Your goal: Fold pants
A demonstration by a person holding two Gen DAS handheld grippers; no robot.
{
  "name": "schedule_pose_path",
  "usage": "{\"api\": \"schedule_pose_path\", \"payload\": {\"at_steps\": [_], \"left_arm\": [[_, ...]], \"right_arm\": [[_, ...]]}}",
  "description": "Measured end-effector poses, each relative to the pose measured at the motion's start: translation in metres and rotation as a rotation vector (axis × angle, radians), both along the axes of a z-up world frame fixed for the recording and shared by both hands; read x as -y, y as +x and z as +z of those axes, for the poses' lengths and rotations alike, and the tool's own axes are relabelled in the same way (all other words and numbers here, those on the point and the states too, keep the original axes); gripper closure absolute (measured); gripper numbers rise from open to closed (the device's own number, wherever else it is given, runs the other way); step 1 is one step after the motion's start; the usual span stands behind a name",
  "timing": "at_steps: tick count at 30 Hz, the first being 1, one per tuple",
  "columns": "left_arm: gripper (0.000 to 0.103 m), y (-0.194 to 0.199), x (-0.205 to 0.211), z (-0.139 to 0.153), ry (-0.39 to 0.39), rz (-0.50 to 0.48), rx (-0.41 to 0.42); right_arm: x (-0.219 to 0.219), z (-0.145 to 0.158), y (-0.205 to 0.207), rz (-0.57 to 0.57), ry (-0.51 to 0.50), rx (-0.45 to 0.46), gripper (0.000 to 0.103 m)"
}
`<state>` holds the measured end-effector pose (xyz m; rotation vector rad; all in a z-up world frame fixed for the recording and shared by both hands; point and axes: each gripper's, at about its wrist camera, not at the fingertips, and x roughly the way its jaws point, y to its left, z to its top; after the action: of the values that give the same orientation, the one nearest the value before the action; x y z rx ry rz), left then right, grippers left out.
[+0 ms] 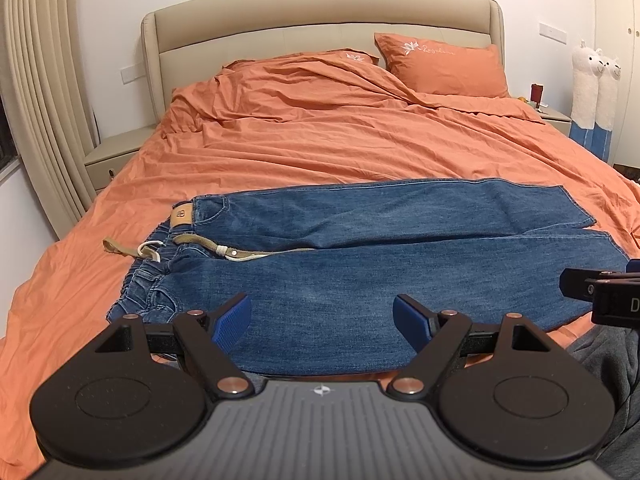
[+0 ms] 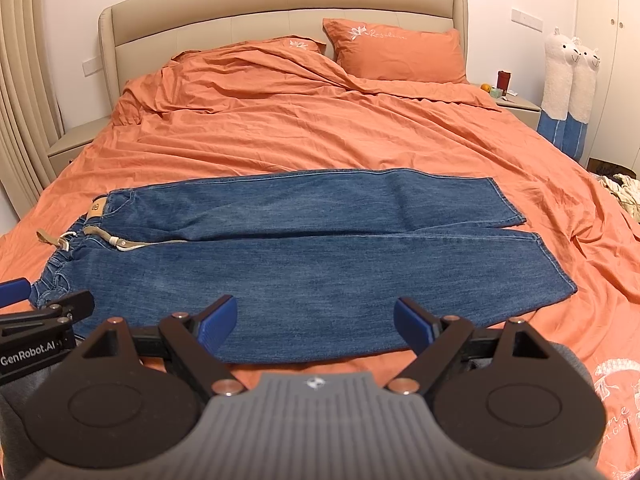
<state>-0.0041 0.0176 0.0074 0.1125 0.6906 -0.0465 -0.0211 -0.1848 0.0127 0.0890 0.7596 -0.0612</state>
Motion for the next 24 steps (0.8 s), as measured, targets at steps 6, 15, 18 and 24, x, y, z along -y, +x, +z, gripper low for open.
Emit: {"api": "schedule_pose_path", "payload": {"at_steps": [6,15,18,24], "left_arm": [[0.009,-0.0001,-0.0008,0.0004,-0.002,0.001,0.0],[0.009,-0.0001,-0.0001,0.0001,-0.002,0.002,0.002],[0.009,-0.0002,-0.0002,0.0002,-0.004,0.002,0.002],[0.009,-0.001,-0.0013,0.001,-0.003,0.0,0.002]], "right_arm": [[-0.0002,0.0002,0.0,-0.001,0.001,0.0,0.021],[-0.0039,-0.0001,-0.0006,0.004,-0.002,-0.004,0.021],[-0.0037,-0.0004,0.0001,0.005,-0.001,-0.006,0.021],[-0.0037,-0.0004,0.0002,0.004,0.0,-0.006,0.021]]}}
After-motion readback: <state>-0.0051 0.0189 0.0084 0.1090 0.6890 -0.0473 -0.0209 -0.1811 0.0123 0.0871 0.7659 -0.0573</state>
